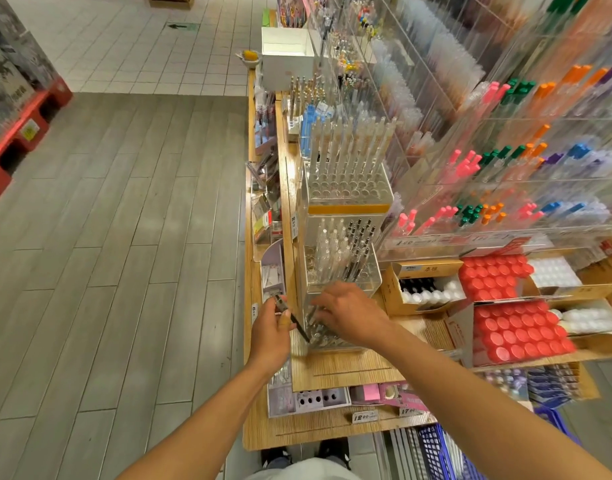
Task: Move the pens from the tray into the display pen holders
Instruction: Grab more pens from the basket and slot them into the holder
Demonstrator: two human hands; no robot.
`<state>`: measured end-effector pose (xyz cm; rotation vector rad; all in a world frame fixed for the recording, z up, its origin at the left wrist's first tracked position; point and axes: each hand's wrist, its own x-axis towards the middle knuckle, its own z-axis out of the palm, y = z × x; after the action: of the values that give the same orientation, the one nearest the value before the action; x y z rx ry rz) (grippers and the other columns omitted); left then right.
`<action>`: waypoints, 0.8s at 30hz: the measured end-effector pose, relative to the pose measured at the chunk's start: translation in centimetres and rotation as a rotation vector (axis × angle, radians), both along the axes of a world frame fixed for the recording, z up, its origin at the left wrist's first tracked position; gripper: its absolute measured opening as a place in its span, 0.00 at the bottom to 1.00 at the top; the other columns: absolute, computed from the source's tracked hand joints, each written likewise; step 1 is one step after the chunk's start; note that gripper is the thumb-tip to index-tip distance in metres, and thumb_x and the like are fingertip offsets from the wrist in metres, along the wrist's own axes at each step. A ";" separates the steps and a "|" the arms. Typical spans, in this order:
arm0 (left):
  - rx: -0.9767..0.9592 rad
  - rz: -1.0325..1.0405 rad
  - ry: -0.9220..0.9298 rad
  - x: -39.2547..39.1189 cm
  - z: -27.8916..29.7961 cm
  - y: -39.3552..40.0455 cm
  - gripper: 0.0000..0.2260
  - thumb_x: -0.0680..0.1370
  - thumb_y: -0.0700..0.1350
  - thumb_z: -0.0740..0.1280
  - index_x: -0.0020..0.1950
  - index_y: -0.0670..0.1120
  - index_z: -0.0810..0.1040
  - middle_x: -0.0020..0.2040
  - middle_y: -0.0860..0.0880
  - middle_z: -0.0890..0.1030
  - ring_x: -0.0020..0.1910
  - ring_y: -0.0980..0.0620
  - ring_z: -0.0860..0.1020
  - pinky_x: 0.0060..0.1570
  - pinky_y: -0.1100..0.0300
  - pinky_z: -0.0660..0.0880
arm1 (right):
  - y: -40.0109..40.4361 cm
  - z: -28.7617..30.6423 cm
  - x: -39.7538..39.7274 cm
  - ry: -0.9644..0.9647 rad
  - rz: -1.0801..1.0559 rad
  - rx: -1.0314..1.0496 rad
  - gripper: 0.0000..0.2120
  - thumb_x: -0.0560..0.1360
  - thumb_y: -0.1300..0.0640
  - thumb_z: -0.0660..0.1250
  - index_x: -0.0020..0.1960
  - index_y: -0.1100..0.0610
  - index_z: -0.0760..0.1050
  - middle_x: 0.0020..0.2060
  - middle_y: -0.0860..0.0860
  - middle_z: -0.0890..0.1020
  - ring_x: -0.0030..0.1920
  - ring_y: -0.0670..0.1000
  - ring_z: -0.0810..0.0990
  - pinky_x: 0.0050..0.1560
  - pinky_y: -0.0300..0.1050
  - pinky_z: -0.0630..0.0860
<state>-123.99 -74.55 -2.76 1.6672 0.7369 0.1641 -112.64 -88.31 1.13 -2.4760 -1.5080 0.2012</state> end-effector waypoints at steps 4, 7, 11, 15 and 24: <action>0.038 -0.037 -0.037 0.1 -0.1 -0.3 0.06 0.83 0.40 0.60 0.56 0.49 0.73 0.55 0.52 0.79 0.54 0.50 0.81 0.42 0.71 0.77 | -3.3 -0.3 -0.1 -0.023 -0.156 0.126 0.11 0.78 0.49 0.64 0.53 0.54 0.80 0.47 0.47 0.82 0.48 0.49 0.78 0.53 0.46 0.78; 0.081 -0.097 -0.044 0.0 -0.2 -0.5 0.07 0.82 0.37 0.61 0.55 0.48 0.75 0.56 0.50 0.80 0.56 0.49 0.80 0.53 0.57 0.79 | -5.8 -0.7 -0.1 0.034 -0.246 0.217 0.11 0.77 0.49 0.63 0.52 0.54 0.80 0.44 0.46 0.81 0.45 0.48 0.77 0.48 0.43 0.76; 0.151 -0.176 -0.032 -0.1 -0.4 -0.8 0.08 0.81 0.36 0.63 0.55 0.47 0.77 0.52 0.50 0.80 0.53 0.53 0.79 0.53 0.58 0.77 | -8.5 -1.6 -0.3 0.094 -0.349 0.243 0.06 0.77 0.54 0.68 0.52 0.53 0.80 0.46 0.43 0.79 0.47 0.45 0.75 0.49 0.42 0.75; 0.201 -0.229 -0.012 -0.3 -0.7 -1.0 0.12 0.79 0.36 0.66 0.56 0.53 0.76 0.48 0.56 0.81 0.48 0.60 0.78 0.43 0.74 0.72 | -9.7 -2.3 -0.6 0.192 -0.416 0.253 0.05 0.77 0.56 0.69 0.52 0.53 0.81 0.48 0.44 0.78 0.44 0.42 0.77 0.48 0.37 0.75; 0.247 -0.279 0.073 -0.1 -1.3 -1.2 0.13 0.77 0.35 0.70 0.49 0.54 0.77 0.46 0.57 0.80 0.46 0.64 0.77 0.38 0.75 0.71 | -10.2 -3.0 -0.4 0.249 -0.488 0.228 0.05 0.77 0.56 0.69 0.51 0.53 0.82 0.43 0.45 0.81 0.41 0.41 0.77 0.46 0.37 0.76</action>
<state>-124.14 -75.77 -4.10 2.0020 0.5458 -0.0038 -113.04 -98.51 -1.87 -2.4344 -0.7555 0.2230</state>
